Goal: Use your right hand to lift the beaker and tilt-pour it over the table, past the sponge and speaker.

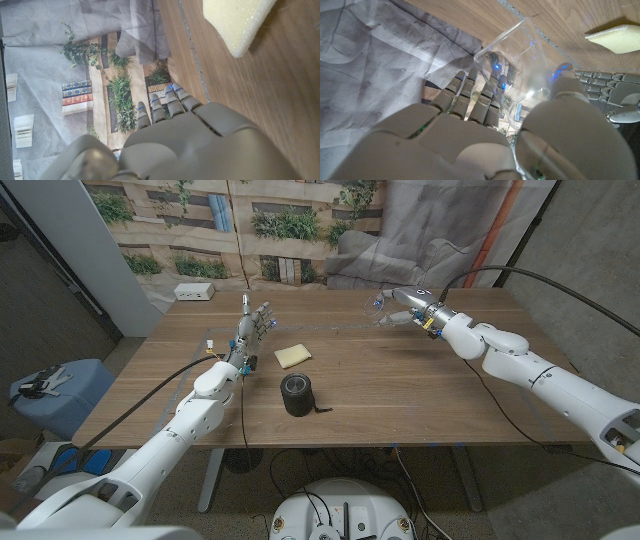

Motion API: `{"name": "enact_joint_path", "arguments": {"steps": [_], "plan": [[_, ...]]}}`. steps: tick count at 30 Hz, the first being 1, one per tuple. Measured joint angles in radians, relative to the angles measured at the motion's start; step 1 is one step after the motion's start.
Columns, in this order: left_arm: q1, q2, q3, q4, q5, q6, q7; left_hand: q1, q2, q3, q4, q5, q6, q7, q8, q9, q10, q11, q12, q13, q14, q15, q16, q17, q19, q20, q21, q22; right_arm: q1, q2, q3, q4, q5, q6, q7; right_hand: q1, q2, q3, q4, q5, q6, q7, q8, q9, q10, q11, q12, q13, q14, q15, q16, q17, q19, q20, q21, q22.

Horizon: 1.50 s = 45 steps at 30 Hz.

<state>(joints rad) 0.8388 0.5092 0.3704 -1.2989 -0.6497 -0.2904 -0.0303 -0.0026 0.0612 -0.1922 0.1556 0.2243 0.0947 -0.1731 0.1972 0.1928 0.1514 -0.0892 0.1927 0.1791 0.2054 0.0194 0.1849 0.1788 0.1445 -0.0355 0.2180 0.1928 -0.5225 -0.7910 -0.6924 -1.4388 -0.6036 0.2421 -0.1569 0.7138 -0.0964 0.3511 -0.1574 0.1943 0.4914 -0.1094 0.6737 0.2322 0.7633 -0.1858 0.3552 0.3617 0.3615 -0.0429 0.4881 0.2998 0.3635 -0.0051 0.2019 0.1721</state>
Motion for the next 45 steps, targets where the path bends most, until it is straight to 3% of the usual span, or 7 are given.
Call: {"name": "enact_joint_path", "arguments": {"steps": [18,45], "plan": [[0.0,0.0,0.0,0.0,0.0,0.0,0.001,0.0,0.0,0.0,0.0,0.0,0.0,0.0,0.0,0.0,0.0,0.0,0.0,0.0,0.0,0.0,0.0,0.0,0.0,0.0,0.0,0.0,0.048,-0.042,-0.047,-0.079,-0.15,-0.068,0.149,-0.004,0.004,-0.018,0.009,0.0,0.0,0.0,0.0,0.0,0.004,0.003,0.004,0.013,0.0,0.0,0.008,0.005,0.007,-0.007,0.0,0.0],[0.0,0.0,0.0,0.0,0.0,0.0,0.001,0.0,0.0,-0.004,0.004,0.0,0.0,0.0,0.0,0.0,0.0,0.0,0.0,0.0,0.0,0.0,0.0,0.0,0.0,0.0,0.0,0.0,0.093,-0.05,-0.109,-0.141,-0.33,-0.142,0.351,-0.004,0.004,-0.03,0.005,0.007,-0.003,-0.003,0.012,-0.005,0.004,0.003,0.004,0.03,0.005,0.005,0.011,0.014,-0.007,0.007,-0.008,0.0]]}}
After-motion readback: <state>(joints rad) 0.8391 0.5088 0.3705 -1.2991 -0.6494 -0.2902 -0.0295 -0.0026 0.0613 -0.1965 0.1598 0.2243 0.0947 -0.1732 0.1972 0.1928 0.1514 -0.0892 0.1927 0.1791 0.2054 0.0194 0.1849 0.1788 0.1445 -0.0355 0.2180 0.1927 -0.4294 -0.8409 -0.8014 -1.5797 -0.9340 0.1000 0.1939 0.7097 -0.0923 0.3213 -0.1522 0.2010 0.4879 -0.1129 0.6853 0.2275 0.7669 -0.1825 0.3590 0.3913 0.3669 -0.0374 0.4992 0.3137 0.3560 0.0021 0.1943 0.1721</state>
